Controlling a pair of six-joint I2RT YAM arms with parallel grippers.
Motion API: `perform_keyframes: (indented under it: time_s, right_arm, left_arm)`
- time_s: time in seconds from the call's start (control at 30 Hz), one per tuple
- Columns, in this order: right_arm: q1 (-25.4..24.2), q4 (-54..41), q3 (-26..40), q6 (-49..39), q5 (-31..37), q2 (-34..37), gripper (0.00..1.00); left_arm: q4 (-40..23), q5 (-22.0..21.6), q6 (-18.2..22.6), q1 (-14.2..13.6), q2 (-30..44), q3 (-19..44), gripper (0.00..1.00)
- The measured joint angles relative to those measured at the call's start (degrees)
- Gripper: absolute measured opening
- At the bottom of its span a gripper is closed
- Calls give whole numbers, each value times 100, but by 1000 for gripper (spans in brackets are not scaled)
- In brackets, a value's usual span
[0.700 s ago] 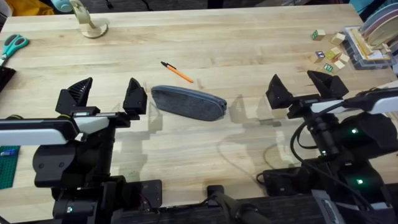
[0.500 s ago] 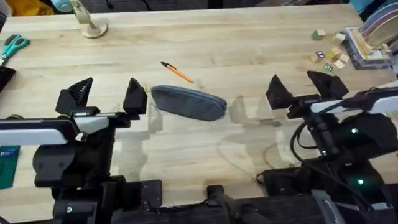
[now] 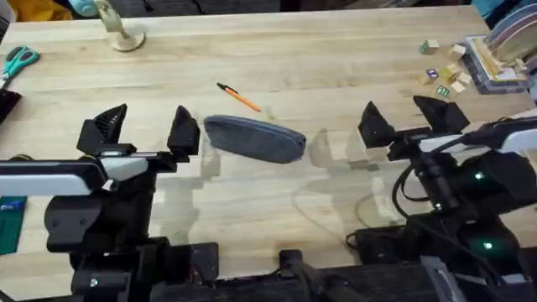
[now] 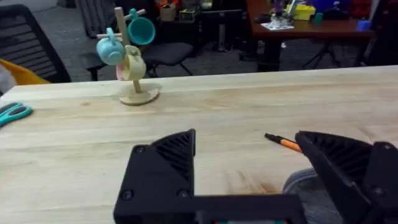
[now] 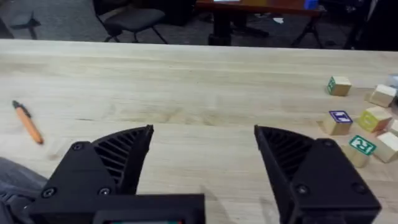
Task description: Unzip the bag, pick up the pens from the table one at a time and place them inside, then zip the bag closed.
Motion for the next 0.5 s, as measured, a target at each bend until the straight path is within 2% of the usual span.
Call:
perform_keyframes:
  time_s: [0.07, 0.2, 0.4, 0.5]
  right_arm:
    - [0, -115, 53, 2, -82, 0, 997]
    - [2, -919, 398, 17, -294, 0, 997]
    - [2, -2373, 1232, 22, -467, 59, 998]
    - [2, -2877, 1898, 22, -501, 182, 998]
  left_arm:
    - [-94, 75, 42, -1, 0, 5, 993]
    - [-803, 147, 212, -1, 4, 230, 993]
    - [-2416, 194, 362, -1, 4, 1393, 994]
    - [-2694, 285, 382, -1, 54, 1973, 994]
